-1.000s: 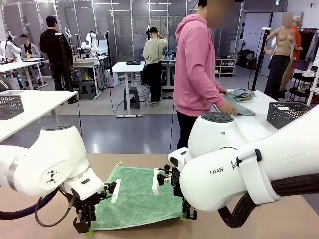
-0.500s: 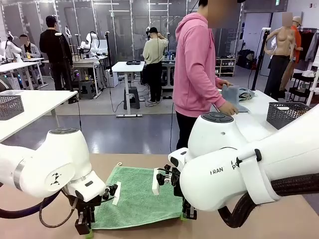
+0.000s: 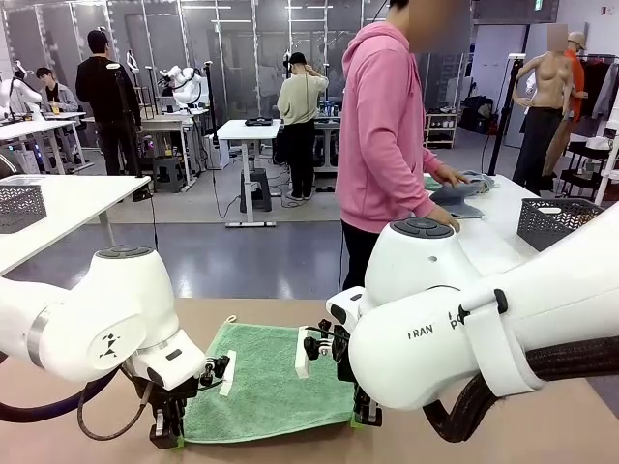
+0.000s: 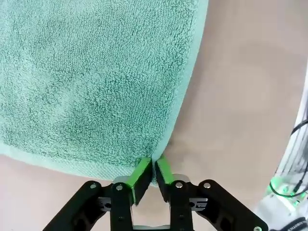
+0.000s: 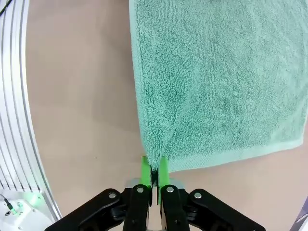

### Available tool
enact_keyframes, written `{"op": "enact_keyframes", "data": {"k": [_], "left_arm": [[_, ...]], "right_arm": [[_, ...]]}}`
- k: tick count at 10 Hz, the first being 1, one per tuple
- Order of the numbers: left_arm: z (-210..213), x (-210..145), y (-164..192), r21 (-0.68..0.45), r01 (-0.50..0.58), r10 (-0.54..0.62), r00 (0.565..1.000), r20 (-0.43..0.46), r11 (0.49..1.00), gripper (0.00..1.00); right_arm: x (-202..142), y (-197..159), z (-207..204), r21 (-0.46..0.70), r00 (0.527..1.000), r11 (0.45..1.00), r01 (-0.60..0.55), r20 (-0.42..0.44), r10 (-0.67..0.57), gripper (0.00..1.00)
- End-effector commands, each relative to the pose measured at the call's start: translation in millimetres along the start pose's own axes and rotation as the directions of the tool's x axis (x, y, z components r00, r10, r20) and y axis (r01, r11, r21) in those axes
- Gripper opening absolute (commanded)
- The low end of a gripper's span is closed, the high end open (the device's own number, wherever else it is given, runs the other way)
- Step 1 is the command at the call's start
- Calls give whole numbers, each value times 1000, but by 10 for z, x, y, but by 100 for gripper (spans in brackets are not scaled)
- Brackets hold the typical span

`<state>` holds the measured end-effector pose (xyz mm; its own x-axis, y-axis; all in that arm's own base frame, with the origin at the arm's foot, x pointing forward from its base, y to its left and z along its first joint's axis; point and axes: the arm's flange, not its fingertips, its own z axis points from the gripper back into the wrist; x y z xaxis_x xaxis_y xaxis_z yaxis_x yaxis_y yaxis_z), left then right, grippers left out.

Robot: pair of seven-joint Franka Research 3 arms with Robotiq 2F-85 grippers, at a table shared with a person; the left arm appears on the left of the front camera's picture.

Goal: Fold the towels and place them in the basket.
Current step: When a person lays out a Towel with hook on the table, fold it in half twice.

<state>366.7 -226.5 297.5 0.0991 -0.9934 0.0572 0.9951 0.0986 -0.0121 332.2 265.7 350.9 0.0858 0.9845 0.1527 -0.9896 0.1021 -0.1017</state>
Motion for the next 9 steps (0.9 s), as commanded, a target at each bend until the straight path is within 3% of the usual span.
{"op": "enact_keyframes", "data": {"k": [1, 4, 7, 9], "left_arm": [[-127, -10, 40, -1, -9, 9, 1000, -13, 1000, 0], [141, -16, -80, 32, -36, 35, 999, 34, 999, 0], [665, -11, -568, 60, 33, -39, 994, 102, 998, 0], [888, 21, -600, 75, 11, -19, 993, 116, 997, 0]], "right_arm": [[-48, -5, -22, 15, 1000, 1000, -22, 21, 21, 0], [-54, 2, -4, 10, 1000, 1000, -20, 21, 19, 0], [-60, 143, 137, -1, 999, 1000, -26, 34, 26, 0], [-38, 111, 275, -38, 999, 999, -30, 30, 31, 0]]}}
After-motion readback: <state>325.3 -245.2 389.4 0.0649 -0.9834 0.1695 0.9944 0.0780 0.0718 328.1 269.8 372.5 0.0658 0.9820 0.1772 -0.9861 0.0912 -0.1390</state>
